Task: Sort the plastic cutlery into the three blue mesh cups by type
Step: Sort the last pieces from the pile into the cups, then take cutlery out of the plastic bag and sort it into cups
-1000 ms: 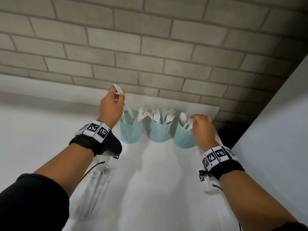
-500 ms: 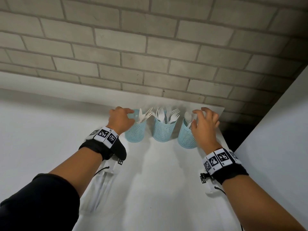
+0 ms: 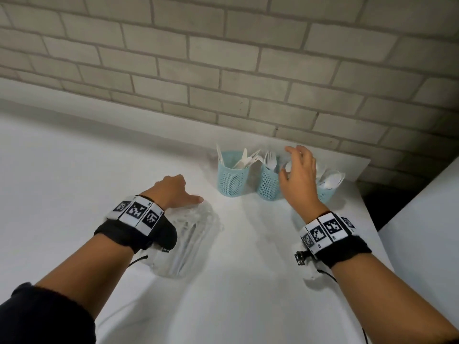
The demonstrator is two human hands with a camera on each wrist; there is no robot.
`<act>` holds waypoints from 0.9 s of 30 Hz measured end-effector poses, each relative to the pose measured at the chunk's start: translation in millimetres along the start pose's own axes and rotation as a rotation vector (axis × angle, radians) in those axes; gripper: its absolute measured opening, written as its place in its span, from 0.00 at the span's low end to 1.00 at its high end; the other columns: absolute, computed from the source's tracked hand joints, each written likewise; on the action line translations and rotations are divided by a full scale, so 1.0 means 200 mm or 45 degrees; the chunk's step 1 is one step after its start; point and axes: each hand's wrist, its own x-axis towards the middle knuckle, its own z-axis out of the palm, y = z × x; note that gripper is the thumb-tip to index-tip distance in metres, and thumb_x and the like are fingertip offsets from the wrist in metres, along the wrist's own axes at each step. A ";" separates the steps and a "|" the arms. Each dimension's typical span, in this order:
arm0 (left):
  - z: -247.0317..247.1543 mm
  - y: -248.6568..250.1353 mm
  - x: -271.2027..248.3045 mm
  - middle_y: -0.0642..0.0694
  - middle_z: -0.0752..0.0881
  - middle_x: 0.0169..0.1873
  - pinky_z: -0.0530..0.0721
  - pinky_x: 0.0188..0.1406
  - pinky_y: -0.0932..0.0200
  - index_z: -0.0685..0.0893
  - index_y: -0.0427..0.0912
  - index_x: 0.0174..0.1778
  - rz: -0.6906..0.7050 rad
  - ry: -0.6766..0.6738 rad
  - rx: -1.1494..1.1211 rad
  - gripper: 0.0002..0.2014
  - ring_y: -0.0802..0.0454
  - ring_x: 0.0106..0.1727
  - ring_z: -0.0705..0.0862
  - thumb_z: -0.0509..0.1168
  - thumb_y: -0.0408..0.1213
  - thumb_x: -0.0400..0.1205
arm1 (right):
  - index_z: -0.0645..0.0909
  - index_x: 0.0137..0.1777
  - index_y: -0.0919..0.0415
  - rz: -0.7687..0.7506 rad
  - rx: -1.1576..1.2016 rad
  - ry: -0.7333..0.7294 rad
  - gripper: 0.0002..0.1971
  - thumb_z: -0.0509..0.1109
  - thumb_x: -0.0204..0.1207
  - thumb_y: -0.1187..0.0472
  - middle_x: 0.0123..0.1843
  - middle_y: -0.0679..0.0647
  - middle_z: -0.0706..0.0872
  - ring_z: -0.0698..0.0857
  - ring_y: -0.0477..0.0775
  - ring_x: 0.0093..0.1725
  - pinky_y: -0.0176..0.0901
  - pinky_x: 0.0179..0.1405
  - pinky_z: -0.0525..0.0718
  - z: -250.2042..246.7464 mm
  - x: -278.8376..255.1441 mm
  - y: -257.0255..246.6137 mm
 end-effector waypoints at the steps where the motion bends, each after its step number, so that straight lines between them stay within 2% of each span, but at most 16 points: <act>1: 0.01 -0.03 -0.03 0.40 0.73 0.72 0.74 0.67 0.51 0.67 0.41 0.75 -0.024 -0.013 0.010 0.40 0.42 0.70 0.75 0.68 0.62 0.73 | 0.71 0.73 0.62 -0.048 0.043 -0.018 0.24 0.65 0.76 0.68 0.75 0.64 0.67 0.66 0.64 0.74 0.53 0.73 0.64 0.03 -0.01 -0.04; 4: 0.02 -0.10 -0.10 0.40 0.72 0.71 0.76 0.66 0.50 0.66 0.40 0.75 -0.087 -0.071 0.052 0.45 0.42 0.70 0.75 0.70 0.64 0.69 | 0.68 0.75 0.62 -0.218 0.174 -0.149 0.25 0.65 0.77 0.66 0.75 0.61 0.69 0.66 0.60 0.75 0.44 0.75 0.60 0.10 -0.03 -0.18; 6: 0.03 -0.12 -0.14 0.40 0.74 0.70 0.75 0.65 0.51 0.67 0.40 0.74 -0.106 -0.082 0.072 0.44 0.42 0.69 0.75 0.71 0.63 0.68 | 0.65 0.77 0.60 -0.342 0.215 -0.407 0.28 0.66 0.77 0.64 0.76 0.58 0.69 0.65 0.57 0.77 0.42 0.76 0.58 0.15 -0.06 -0.27; 9: 0.06 -0.15 -0.19 0.40 0.75 0.69 0.76 0.61 0.54 0.68 0.39 0.72 -0.118 -0.076 0.031 0.44 0.43 0.67 0.77 0.74 0.60 0.66 | 0.64 0.78 0.52 -0.517 0.139 -0.885 0.32 0.70 0.75 0.57 0.77 0.53 0.70 0.64 0.55 0.76 0.51 0.78 0.62 0.26 -0.11 -0.38; 12: 0.08 -0.16 -0.22 0.42 0.78 0.66 0.75 0.53 0.59 0.69 0.38 0.71 -0.092 -0.074 0.007 0.40 0.45 0.65 0.78 0.76 0.55 0.68 | 0.67 0.77 0.49 -0.620 0.002 -1.135 0.34 0.73 0.71 0.53 0.75 0.52 0.71 0.66 0.57 0.72 0.54 0.72 0.67 0.37 -0.19 -0.46; 15: 0.11 -0.16 -0.23 0.42 0.82 0.62 0.75 0.51 0.61 0.74 0.37 0.66 -0.039 -0.039 0.048 0.31 0.46 0.62 0.81 0.74 0.49 0.72 | 0.71 0.73 0.52 -0.607 -0.016 -1.137 0.29 0.73 0.72 0.52 0.72 0.55 0.73 0.68 0.58 0.69 0.53 0.69 0.70 0.44 -0.25 -0.50; 17: 0.11 -0.16 -0.22 0.42 0.84 0.58 0.76 0.46 0.61 0.77 0.37 0.62 -0.028 -0.022 0.042 0.25 0.46 0.57 0.82 0.72 0.46 0.73 | 0.74 0.71 0.54 -0.579 0.013 -1.084 0.26 0.73 0.72 0.53 0.68 0.56 0.75 0.70 0.58 0.66 0.53 0.66 0.72 0.45 -0.26 -0.51; 19: 0.11 -0.15 -0.21 0.42 0.84 0.55 0.73 0.43 0.62 0.80 0.36 0.58 -0.007 -0.009 0.039 0.18 0.46 0.53 0.82 0.69 0.42 0.76 | 0.78 0.68 0.56 -0.585 0.022 -1.027 0.23 0.73 0.73 0.56 0.64 0.57 0.77 0.71 0.58 0.63 0.52 0.63 0.74 0.46 -0.26 -0.51; 21: 0.09 -0.12 -0.21 0.42 0.84 0.47 0.73 0.39 0.63 0.81 0.37 0.48 0.035 0.027 0.052 0.10 0.47 0.46 0.81 0.67 0.40 0.78 | 0.81 0.62 0.57 -0.589 0.050 -0.940 0.16 0.71 0.73 0.62 0.59 0.56 0.79 0.73 0.59 0.60 0.50 0.59 0.74 0.45 -0.25 -0.51; 23: 0.06 -0.09 -0.22 0.44 0.81 0.38 0.71 0.30 0.62 0.79 0.38 0.37 0.090 0.063 0.047 0.09 0.49 0.40 0.78 0.68 0.40 0.78 | 0.84 0.54 0.60 -0.568 0.103 -0.884 0.11 0.69 0.73 0.66 0.54 0.57 0.82 0.75 0.58 0.56 0.50 0.55 0.73 0.43 -0.23 -0.50; 24: 0.05 -0.07 -0.22 0.44 0.80 0.36 0.69 0.28 0.63 0.78 0.38 0.36 0.119 0.077 0.022 0.10 0.48 0.39 0.77 0.69 0.40 0.78 | 0.84 0.51 0.61 -0.551 0.142 -0.868 0.08 0.69 0.73 0.67 0.51 0.57 0.83 0.76 0.57 0.53 0.49 0.51 0.73 0.40 -0.22 -0.50; 27: 0.00 -0.01 -0.23 0.43 0.81 0.36 0.68 0.27 0.63 0.83 0.37 0.39 0.223 0.126 -0.184 0.08 0.47 0.36 0.76 0.72 0.38 0.76 | 0.86 0.43 0.62 -0.443 0.289 -0.842 0.03 0.72 0.71 0.68 0.41 0.52 0.85 0.79 0.52 0.42 0.41 0.41 0.72 0.29 -0.18 -0.46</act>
